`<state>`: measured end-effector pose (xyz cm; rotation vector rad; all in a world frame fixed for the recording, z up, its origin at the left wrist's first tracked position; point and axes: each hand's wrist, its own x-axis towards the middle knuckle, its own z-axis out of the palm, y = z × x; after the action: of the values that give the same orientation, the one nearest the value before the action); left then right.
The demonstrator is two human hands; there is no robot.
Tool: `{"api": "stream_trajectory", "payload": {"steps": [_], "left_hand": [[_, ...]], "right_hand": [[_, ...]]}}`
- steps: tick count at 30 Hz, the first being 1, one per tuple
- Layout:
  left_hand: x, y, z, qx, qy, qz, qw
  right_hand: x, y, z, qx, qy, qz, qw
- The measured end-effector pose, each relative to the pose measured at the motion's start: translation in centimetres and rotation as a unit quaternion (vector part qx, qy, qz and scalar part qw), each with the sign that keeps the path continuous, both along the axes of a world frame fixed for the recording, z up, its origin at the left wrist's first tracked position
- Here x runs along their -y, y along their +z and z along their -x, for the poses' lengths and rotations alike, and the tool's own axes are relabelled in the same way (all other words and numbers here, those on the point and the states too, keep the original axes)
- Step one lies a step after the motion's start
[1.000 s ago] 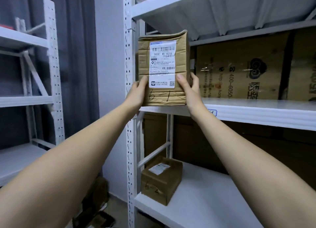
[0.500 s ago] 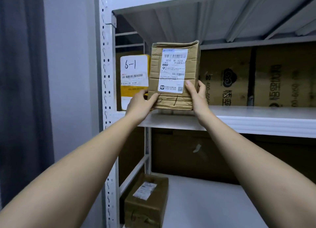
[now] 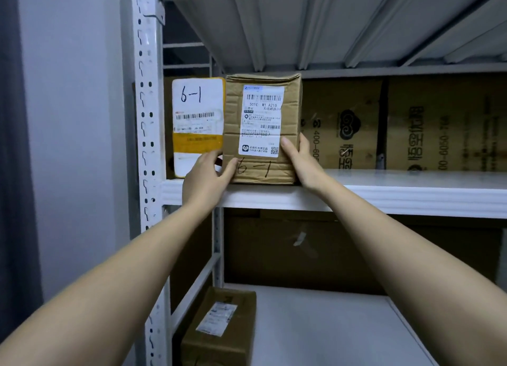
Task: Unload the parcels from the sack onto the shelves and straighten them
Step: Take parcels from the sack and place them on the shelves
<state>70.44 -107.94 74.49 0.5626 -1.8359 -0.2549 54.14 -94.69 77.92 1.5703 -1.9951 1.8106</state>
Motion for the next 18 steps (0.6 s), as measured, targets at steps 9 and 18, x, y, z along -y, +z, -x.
{"api": "stream_trajectory", "payload": {"steps": [9,18], "left_hand": [[0.9,-0.2,-0.5,0.027,0.006,0.045,0.999],[2.3,1.2,-0.2,0.084,0.010,0.033,0.996]], "right_hand": [[-0.1,-0.4,0.1,-0.043,-0.089,-0.053,0.994],[0.9,0.0,-0.1,-0.030,-0.138,-0.088,0.986]]}}
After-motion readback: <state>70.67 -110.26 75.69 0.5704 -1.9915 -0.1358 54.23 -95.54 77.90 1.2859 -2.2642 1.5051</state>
